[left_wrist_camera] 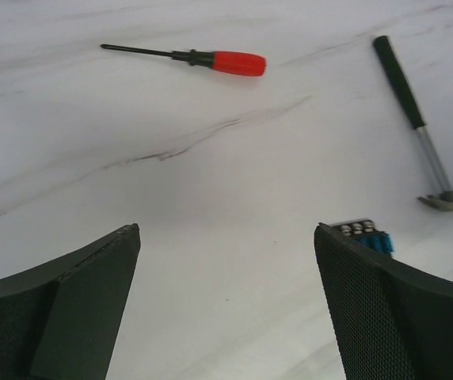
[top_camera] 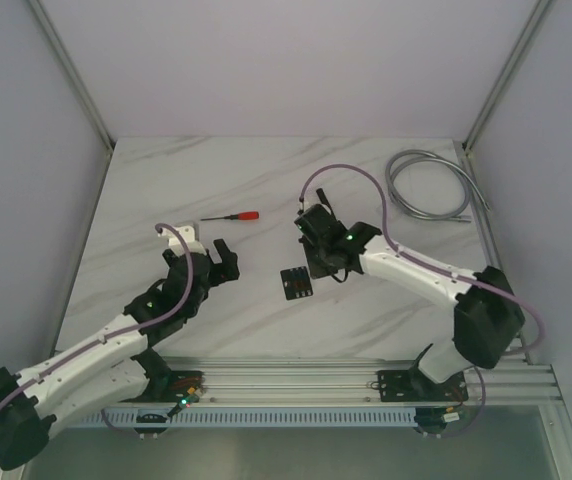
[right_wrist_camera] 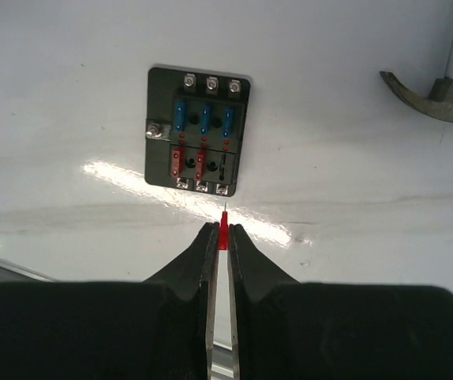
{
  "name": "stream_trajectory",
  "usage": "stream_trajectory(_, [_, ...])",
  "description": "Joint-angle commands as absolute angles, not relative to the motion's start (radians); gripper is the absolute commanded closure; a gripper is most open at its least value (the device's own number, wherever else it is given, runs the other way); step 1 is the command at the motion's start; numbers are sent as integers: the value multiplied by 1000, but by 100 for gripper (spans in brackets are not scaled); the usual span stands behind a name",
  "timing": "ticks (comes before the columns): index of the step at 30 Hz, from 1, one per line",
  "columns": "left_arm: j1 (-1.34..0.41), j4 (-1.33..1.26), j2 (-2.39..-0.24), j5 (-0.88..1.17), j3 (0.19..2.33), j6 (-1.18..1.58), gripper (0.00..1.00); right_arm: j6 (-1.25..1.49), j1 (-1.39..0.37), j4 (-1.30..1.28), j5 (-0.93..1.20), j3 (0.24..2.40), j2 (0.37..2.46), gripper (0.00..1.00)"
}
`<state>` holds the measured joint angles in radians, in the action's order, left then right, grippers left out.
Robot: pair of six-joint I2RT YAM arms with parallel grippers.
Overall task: Snap on the fuse box
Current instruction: Install the fuse at the fuse box base.
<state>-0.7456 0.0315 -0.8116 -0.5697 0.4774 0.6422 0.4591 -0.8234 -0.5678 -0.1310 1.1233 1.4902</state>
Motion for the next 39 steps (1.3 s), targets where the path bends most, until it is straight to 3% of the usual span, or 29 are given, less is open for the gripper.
stream_trajectory(1, [-735,60,-843,-669,484,597,0,398,-816,-675,-119,1206,1584,100])
stream_trajectory(19, [-675,96,-850,-701,472,627,0,364,-815,-767,-92,1381,1828,100])
stream_trajectory(39, [-670,95,-855,-680,473,633,0,370,-810,-748,-76,1401,1881,100])
